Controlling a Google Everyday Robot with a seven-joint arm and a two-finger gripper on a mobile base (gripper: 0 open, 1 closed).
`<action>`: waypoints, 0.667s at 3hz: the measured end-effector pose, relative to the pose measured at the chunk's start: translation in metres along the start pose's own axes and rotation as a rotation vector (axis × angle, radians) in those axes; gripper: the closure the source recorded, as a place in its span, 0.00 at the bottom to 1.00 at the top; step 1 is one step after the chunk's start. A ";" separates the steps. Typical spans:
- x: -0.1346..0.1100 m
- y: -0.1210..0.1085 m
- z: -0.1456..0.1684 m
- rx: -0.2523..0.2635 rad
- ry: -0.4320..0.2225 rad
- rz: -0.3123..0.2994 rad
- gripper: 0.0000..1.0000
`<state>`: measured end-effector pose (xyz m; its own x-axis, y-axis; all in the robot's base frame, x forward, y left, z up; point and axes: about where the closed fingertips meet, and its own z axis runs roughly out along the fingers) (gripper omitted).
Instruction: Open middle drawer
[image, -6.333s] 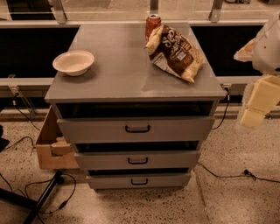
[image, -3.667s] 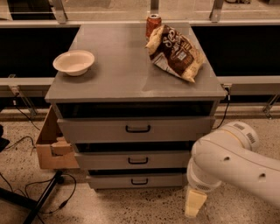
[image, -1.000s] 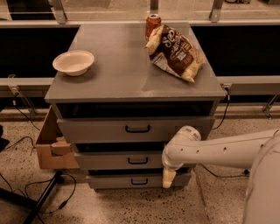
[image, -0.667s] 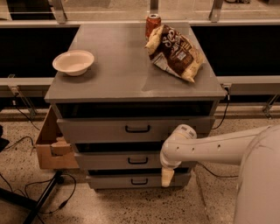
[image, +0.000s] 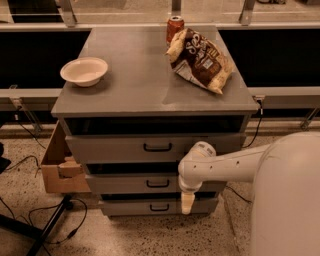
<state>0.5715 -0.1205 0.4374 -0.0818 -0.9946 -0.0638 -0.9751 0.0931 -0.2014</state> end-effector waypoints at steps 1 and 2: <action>-0.002 0.000 0.006 -0.029 0.020 0.001 0.15; 0.003 0.004 -0.004 -0.040 0.046 0.002 0.41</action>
Offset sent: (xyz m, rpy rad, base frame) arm -0.0090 -0.0082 0.0205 -0.0696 0.0485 -0.0136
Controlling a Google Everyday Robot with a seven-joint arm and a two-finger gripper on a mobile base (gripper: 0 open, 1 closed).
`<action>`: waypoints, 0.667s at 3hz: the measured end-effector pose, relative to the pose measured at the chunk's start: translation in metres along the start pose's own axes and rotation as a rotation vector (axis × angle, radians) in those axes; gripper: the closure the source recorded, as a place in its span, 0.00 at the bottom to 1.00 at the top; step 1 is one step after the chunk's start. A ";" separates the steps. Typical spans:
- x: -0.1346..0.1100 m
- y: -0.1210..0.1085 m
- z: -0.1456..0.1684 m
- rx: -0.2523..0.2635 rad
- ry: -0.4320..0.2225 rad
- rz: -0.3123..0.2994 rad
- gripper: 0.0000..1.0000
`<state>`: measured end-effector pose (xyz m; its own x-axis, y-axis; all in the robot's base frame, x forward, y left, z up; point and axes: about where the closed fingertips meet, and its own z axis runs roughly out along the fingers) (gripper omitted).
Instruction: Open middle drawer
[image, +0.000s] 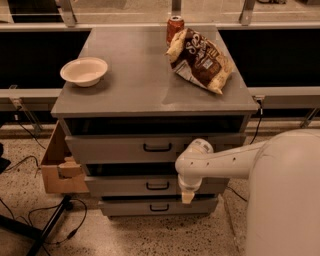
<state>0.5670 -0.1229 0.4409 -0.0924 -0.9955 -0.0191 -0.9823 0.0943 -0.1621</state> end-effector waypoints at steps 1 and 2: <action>0.027 0.022 -0.031 0.000 0.018 0.033 0.68; 0.024 0.021 -0.028 -0.002 0.017 0.030 0.56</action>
Offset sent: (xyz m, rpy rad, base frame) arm -0.0232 -0.0182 0.0206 -0.0080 0.0039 -0.0293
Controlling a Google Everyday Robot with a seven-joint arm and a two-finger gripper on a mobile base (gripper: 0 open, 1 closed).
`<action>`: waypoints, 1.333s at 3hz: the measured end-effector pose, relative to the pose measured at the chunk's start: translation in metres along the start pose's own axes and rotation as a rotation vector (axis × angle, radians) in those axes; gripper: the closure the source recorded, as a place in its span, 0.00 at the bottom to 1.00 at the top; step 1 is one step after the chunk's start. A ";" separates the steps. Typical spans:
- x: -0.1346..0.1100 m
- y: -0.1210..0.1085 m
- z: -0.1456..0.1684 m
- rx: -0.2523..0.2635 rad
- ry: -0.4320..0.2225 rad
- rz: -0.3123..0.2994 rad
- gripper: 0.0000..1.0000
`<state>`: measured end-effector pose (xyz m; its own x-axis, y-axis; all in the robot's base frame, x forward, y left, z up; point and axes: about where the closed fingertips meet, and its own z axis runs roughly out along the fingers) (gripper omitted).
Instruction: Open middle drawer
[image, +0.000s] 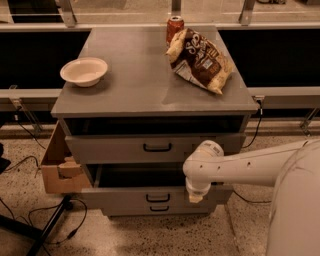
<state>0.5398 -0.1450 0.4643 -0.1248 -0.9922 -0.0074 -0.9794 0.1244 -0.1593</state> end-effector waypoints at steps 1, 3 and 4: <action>0.000 0.001 0.001 -0.002 0.001 0.000 0.33; -0.007 0.015 -0.037 0.008 0.044 -0.028 0.00; -0.013 0.020 -0.078 0.067 0.082 -0.057 0.00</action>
Offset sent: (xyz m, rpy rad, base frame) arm -0.0025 0.0032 0.0094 -0.0023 0.0000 0.0090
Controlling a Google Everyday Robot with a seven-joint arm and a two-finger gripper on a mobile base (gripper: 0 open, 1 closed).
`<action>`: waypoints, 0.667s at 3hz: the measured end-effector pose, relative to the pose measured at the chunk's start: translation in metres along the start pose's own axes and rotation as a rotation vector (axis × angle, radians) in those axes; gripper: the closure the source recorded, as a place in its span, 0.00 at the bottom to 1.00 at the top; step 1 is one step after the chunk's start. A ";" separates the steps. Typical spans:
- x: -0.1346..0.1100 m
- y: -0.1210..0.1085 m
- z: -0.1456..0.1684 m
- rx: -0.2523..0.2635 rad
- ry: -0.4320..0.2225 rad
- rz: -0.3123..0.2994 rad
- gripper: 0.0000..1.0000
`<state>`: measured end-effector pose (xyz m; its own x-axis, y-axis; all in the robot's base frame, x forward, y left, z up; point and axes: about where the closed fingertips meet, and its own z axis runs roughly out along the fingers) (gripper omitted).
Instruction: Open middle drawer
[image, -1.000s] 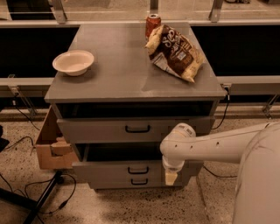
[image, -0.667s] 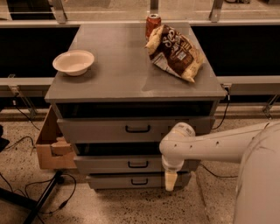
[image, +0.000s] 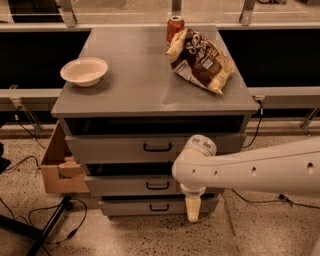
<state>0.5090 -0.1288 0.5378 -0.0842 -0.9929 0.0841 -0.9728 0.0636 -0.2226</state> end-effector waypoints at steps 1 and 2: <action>0.001 -0.002 -0.008 0.015 0.003 0.001 0.00; -0.002 -0.003 0.014 -0.011 -0.009 -0.006 0.00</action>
Offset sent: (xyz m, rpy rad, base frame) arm 0.0169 0.0037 -0.0463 0.0315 0.0509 0.0206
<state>0.5150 -0.1282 0.5250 -0.0763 -0.9942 0.0762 -0.9756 0.0586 -0.2114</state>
